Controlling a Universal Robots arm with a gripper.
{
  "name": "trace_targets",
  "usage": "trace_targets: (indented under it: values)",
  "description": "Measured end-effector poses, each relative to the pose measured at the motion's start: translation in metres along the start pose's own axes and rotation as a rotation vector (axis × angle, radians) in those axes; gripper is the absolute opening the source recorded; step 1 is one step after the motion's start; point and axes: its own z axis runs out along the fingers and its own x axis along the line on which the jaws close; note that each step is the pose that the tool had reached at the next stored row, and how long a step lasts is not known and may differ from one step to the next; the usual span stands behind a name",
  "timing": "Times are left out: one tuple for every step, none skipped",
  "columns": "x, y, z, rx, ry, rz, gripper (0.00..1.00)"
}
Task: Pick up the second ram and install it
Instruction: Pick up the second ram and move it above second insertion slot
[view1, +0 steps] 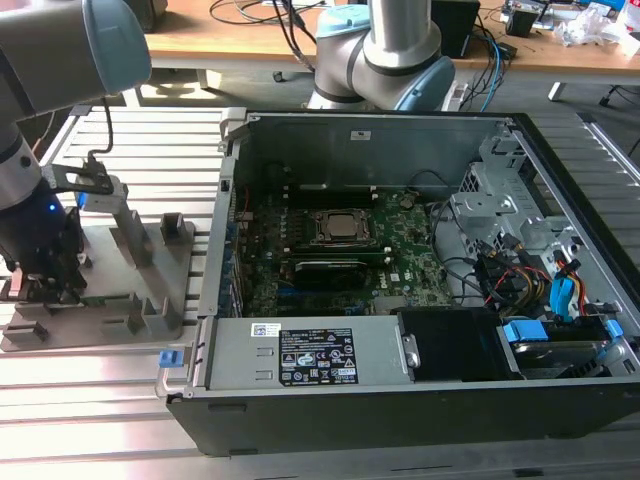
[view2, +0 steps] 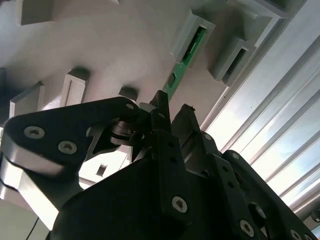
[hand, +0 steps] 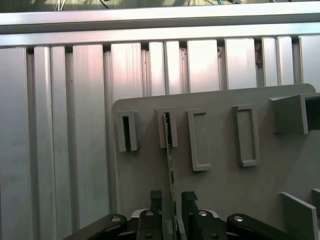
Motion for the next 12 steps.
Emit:
trace_targets:
  values:
    - [0.0003,0.0,0.0006,-0.0003,-0.005,0.0,0.3]
    - [0.0006,0.0001,0.0014,-0.0005,-0.0131,0.0,0.3]
    - [0.0008,0.0006,0.002,-0.0009,-0.0191,-0.001,0.3]
    - [0.0014,0.0015,0.0032,-0.0009,-0.0221,-0.002,0.3]
    - [0.0019,0.0021,0.004,-0.0008,-0.0222,-0.005,0.3]
    - [0.003,0.0028,0.0051,-0.0009,-0.0221,-0.011,0.3]
    - [0.0038,0.003,0.0061,-0.0011,-0.0218,-0.017,0.3]
    - [0.0045,0.0031,0.0087,-0.0011,-0.0216,-0.03,0.3]
    - [0.0048,0.003,0.0126,-0.0013,-0.0214,-0.032,0.3]
    - [0.0049,0.0029,0.0161,-0.0012,-0.0214,-0.032,0.3]
    - [0.0049,0.0028,0.0201,-0.001,-0.0215,-0.032,0.3]
    - [0.0049,0.0028,0.021,-0.0014,-0.0223,-0.032,0.3]
